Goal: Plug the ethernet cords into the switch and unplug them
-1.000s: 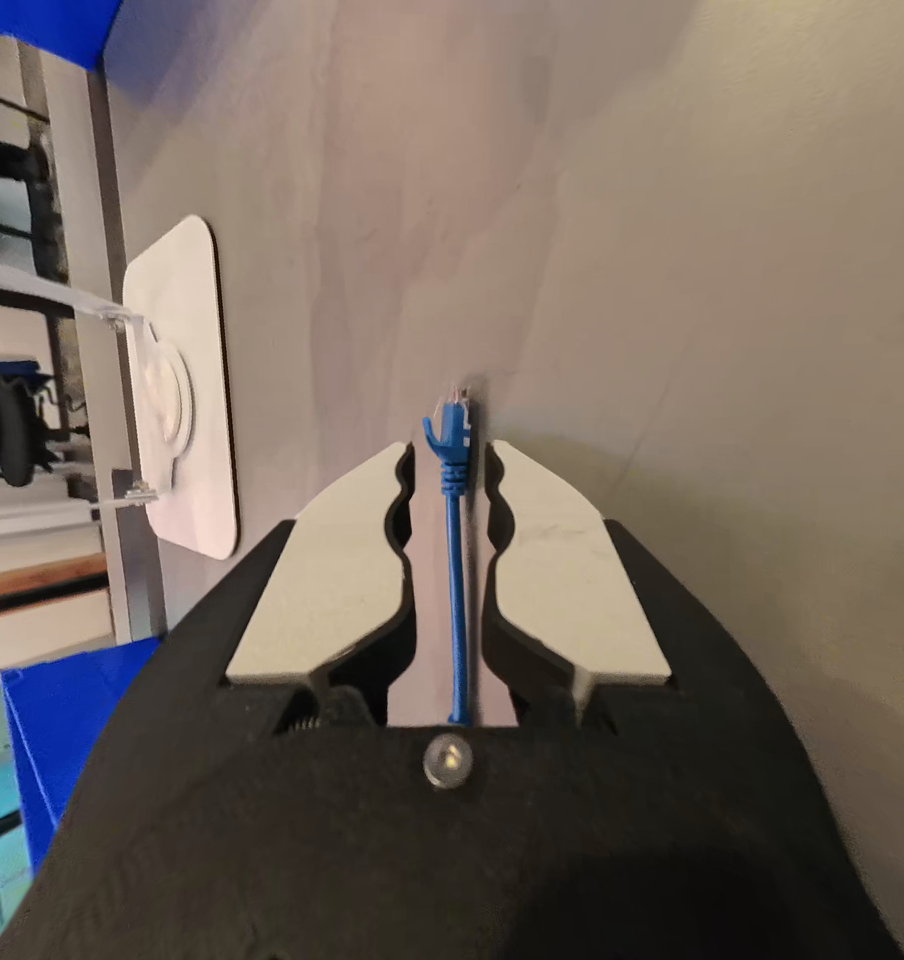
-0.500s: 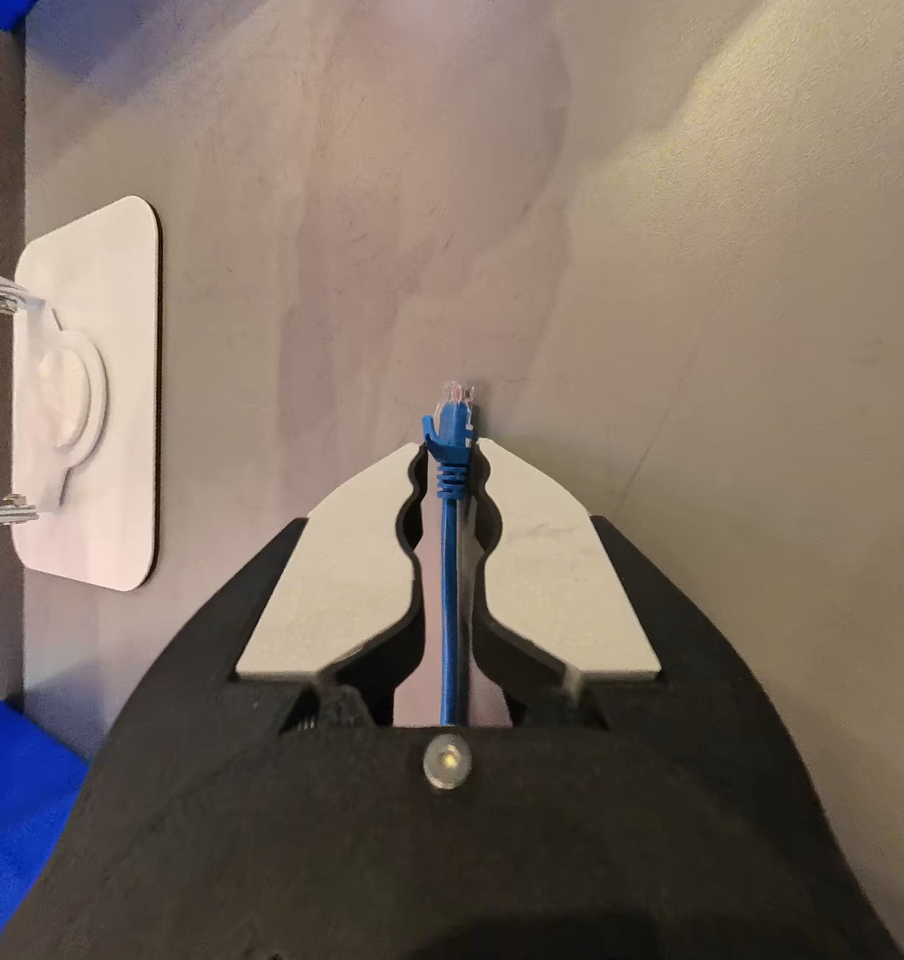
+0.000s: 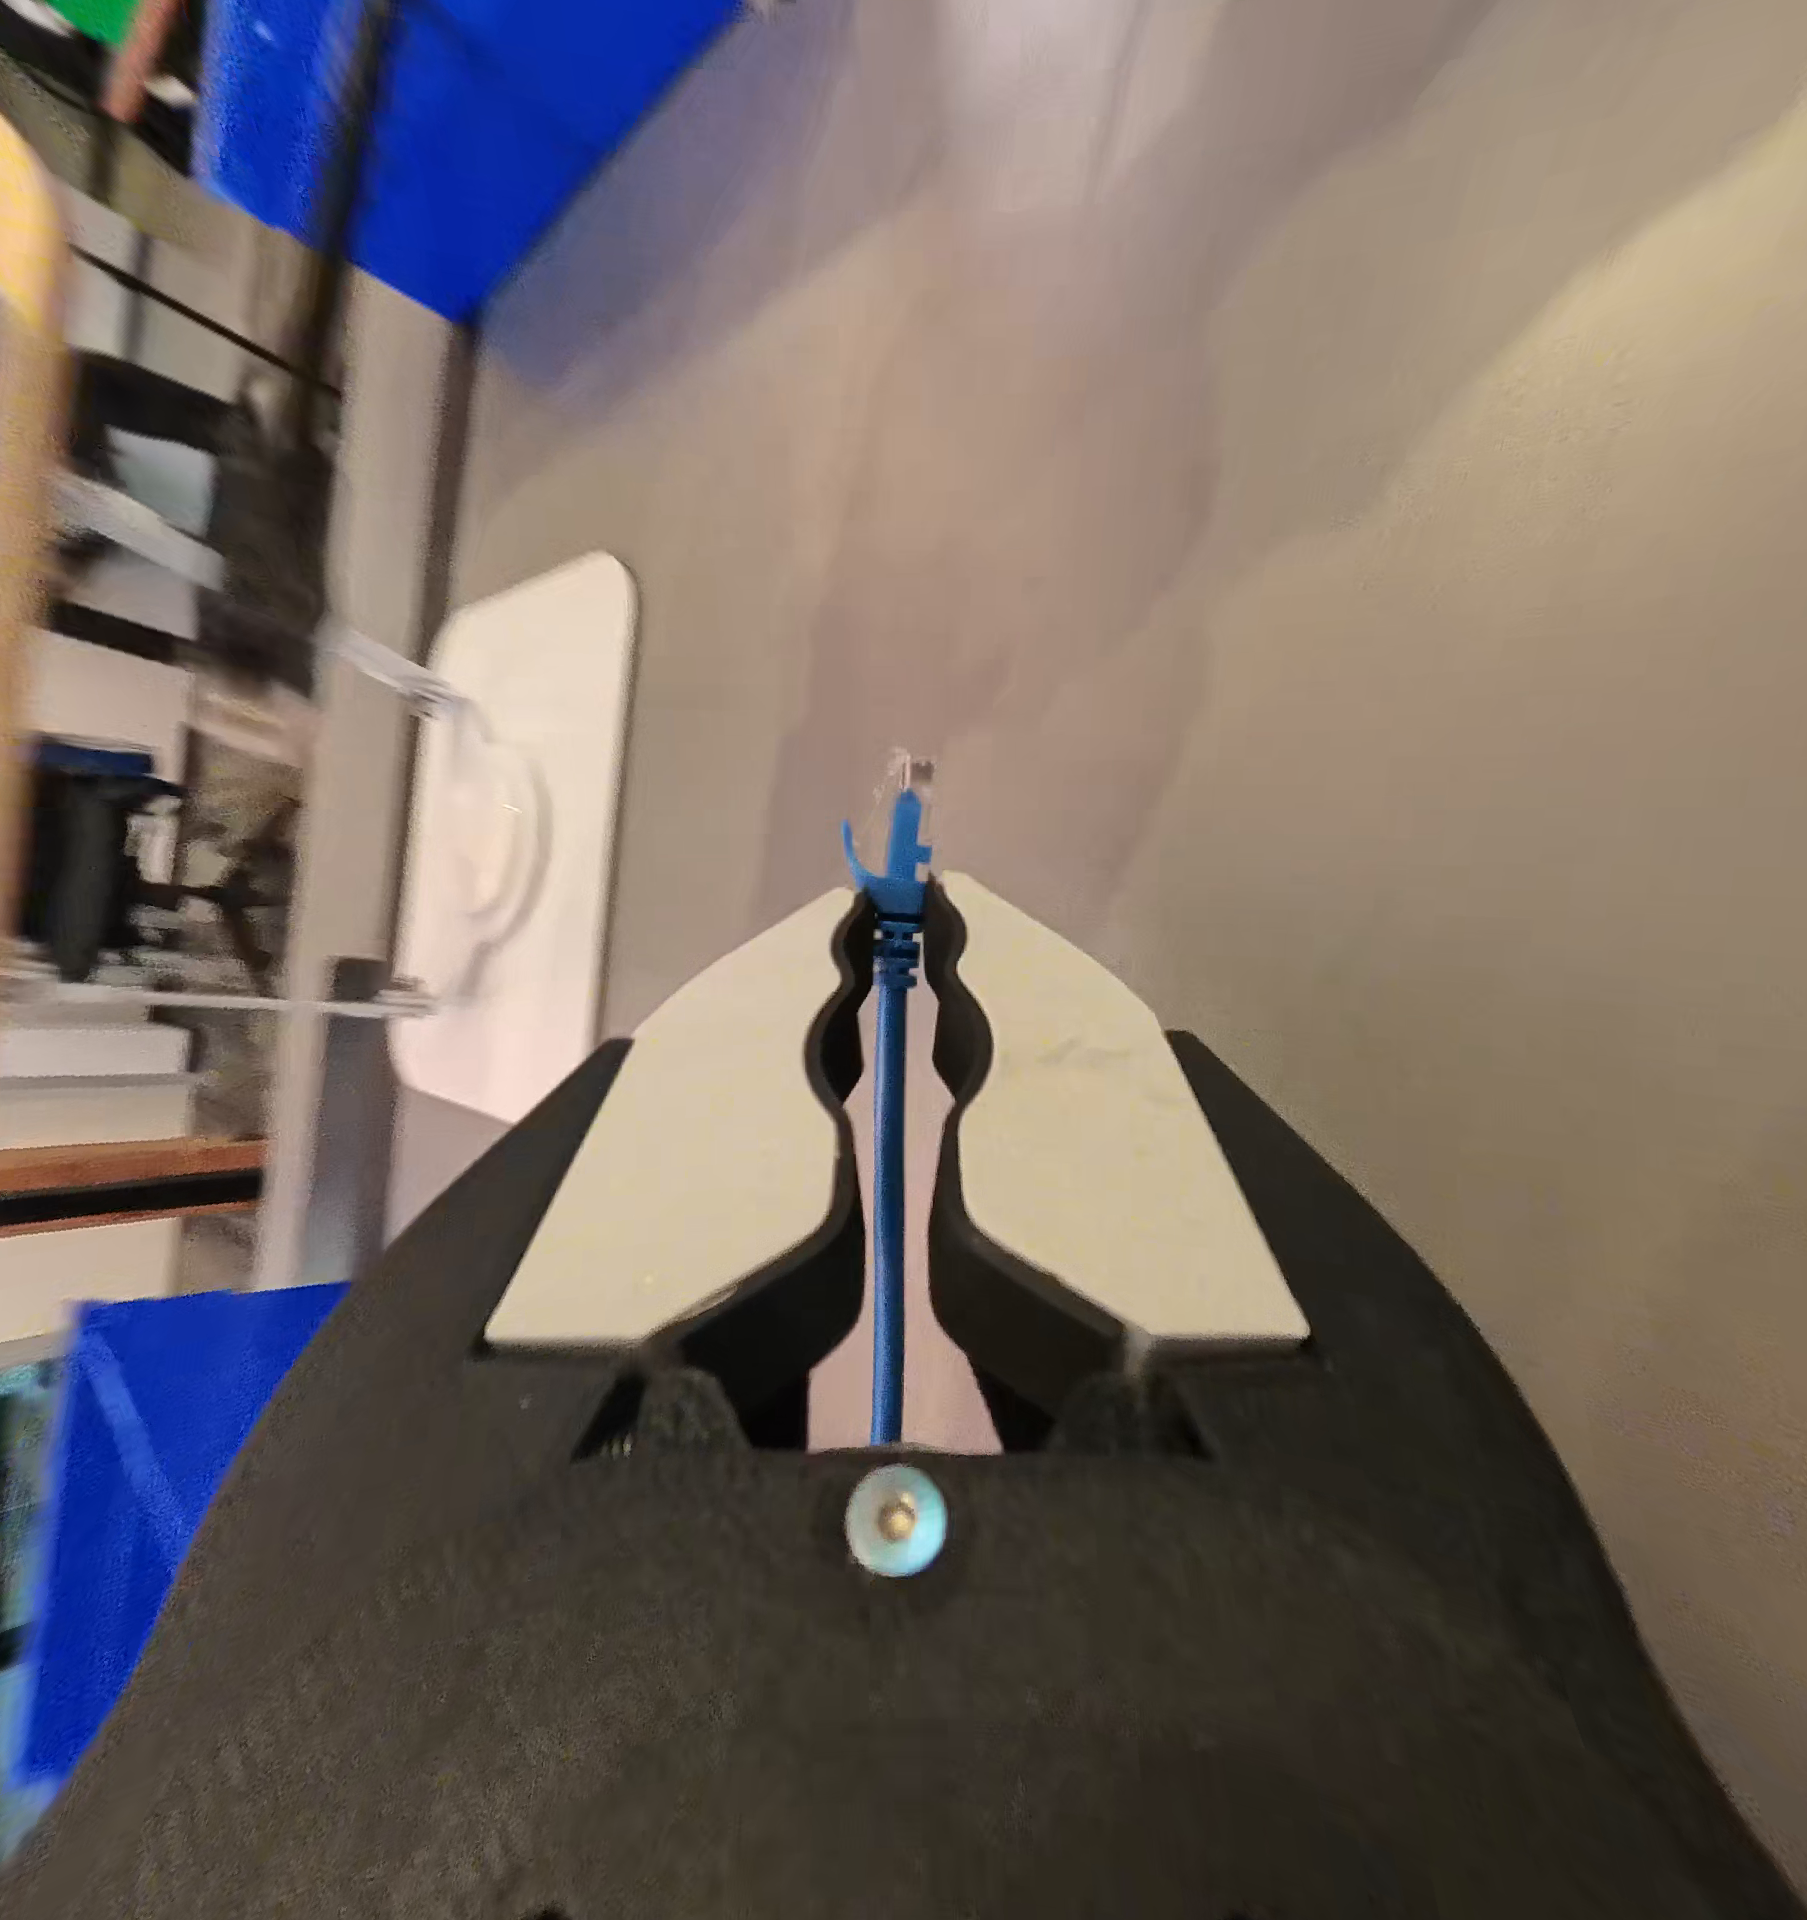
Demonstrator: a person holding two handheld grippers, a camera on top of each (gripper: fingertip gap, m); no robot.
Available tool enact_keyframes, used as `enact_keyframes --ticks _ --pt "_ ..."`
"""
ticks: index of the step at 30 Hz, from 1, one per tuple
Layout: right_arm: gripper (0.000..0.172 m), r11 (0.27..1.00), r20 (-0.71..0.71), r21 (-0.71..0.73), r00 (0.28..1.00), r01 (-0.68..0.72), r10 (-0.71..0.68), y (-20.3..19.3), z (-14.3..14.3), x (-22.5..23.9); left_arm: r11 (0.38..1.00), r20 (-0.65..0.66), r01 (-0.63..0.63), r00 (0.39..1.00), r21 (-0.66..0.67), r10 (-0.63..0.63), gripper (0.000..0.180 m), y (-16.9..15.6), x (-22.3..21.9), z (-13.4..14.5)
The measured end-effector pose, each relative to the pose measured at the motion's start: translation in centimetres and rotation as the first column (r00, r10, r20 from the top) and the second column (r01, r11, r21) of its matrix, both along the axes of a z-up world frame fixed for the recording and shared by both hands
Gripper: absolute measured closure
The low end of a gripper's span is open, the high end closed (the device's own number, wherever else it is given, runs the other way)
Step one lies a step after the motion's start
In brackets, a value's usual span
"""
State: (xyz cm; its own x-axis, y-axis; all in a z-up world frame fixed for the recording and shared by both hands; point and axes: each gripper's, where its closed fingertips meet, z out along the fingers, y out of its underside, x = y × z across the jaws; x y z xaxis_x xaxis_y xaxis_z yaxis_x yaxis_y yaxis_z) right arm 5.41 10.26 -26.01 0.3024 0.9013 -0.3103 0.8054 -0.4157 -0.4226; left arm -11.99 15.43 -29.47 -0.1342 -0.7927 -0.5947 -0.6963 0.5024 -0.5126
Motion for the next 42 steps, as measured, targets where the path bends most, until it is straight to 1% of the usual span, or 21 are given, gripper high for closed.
enact_keyframes --ticks 3,5,8,9,11,13,18,21,24,26,28,30,32,42 --pt "0.096 1.000 0.001 -0.030 1.000 0.000 0.000 0.5 0.0 -0.3 0.989 0.049 -0.012 0.999 0.145 0.005 0.171 -0.2 1.1 4.7" --pt "0.096 0.998 -0.005 -0.055 1.000 -0.009 0.009 0.8 0.0 -0.8 0.967 0.077 -0.023 0.997 0.255 0.004 0.172 0.1 2.0 7.4" --pt "0.096 0.995 -0.007 -0.091 1.000 -0.027 0.026 1.3 0.2 -1.6 0.915 0.099 -0.044 0.995 0.400 0.005 0.172 0.8 3.8 10.4" --pt "0.096 0.994 -0.008 -0.104 1.000 -0.030 0.030 1.5 0.3 -1.9 0.901 0.099 -0.050 0.995 0.431 0.008 0.172 1.0 4.5 10.9" --pt "0.096 0.993 0.010 -0.114 0.999 -0.043 0.044 2.0 0.5 -2.3 0.852 0.106 -0.051 0.994 0.521 -0.005 0.172 1.4 5.7 12.0" --pt "0.096 0.993 0.011 -0.109 0.998 -0.052 0.054 2.6 1.2 -2.7 0.829 0.073 -0.033 0.997 0.558 -0.009 0.171 1.8 6.8 11.8" --pt "0.096 0.995 0.092 -0.037 0.992 -0.088 0.091 4.3 3.1 -2.7 0.788 0.053 -0.023 0.999 0.615 -0.012 0.172 2.4 8.5 12.2" --pt "0.095 0.992 0.131 -0.022 0.983 -0.125 0.127 5.0 4.4 -2.7 0.755 0.069 -0.061 0.997 0.653 0.020 0.171 3.2 8.7 13.4" --pt "0.096 0.990 0.145 -0.031 0.979 -0.138 0.141 6.0 5.9 -2.5 0.729 0.067 -0.067 0.997 0.681 0.029 0.172 3.8 8.9 14.3" --pt "0.096 0.990 0.148 -0.036 0.979 -0.139 0.142 6.7 6.6 -2.5 0.723 0.054 -0.058 0.998 0.688 0.029 0.172 4.0 9.0 14.4" --pt "0.096 0.989 0.163 -0.027 0.976 -0.142 0.145 7.3 6.9 -2.4 0.728 0.065 -0.078 0.997 0.681 0.046 0.171 4.4 9.0 14.7" --pt "0.096 0.987 0.166 -0.020 0.973 -0.159 0.160 7.3 7.1 -2.7 0.724 0.078 -0.089 0.996 0.684 0.048 0.172 4.4 9.0 15.0" --pt "0.096 0.986 0.157 -0.010 0.973 -0.167 0.166 7.3 7.3 -3.0 0.734 0.083 -0.089 0.996 0.673 0.044 0.172 4.4 9.2 15.1" --pt "0.096 0.983 0.158 -0.005 0.971 -0.182 0.181 7.2 7.1 -3.4 0.734 0.078 -0.093 0.995 0.672 0.054 0.172 4.5 9.3 14.6"
